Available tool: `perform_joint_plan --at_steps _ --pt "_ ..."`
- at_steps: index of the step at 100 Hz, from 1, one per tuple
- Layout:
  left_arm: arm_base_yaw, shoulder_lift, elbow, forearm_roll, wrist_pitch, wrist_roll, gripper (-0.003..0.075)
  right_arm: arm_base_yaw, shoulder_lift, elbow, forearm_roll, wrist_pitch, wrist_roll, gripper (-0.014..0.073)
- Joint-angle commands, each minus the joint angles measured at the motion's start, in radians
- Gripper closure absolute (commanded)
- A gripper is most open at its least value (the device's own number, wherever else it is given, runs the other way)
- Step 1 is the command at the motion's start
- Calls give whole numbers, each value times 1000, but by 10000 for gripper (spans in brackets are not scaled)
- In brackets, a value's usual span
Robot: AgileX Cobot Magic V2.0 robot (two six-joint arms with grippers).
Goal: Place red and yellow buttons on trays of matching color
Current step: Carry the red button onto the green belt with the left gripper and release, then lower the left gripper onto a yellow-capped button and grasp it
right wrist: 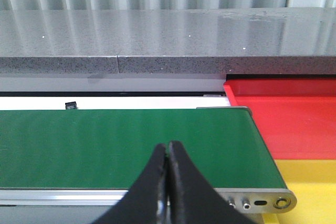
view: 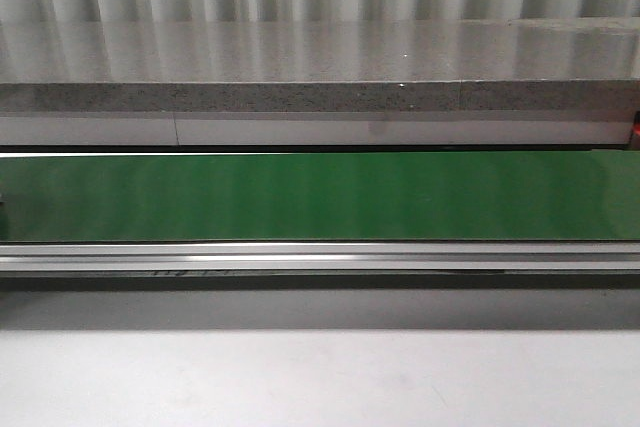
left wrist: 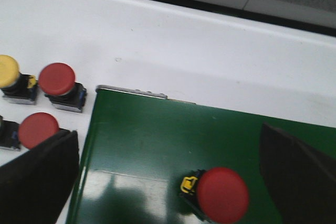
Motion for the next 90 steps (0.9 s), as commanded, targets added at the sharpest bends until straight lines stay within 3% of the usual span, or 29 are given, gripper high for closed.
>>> perform_joint_plan --at_steps 1,24,45,60,90 --pt "54 -53 -18 -9 -58 -26 60 -4 -15 1 -10 -87 -4 661" --pt "315 -70 72 -7 -22 -54 60 -4 -15 1 -10 -87 -4 661" --pt "515 -70 223 -7 -102 -83 60 -4 -15 1 -10 -87 -4 661" --pt "551 -57 310 -16 -196 -83 60 -4 -15 1 -10 -87 -4 661" --pt "551 54 320 -17 -229 -83 60 -4 -15 1 -10 -87 -4 661"
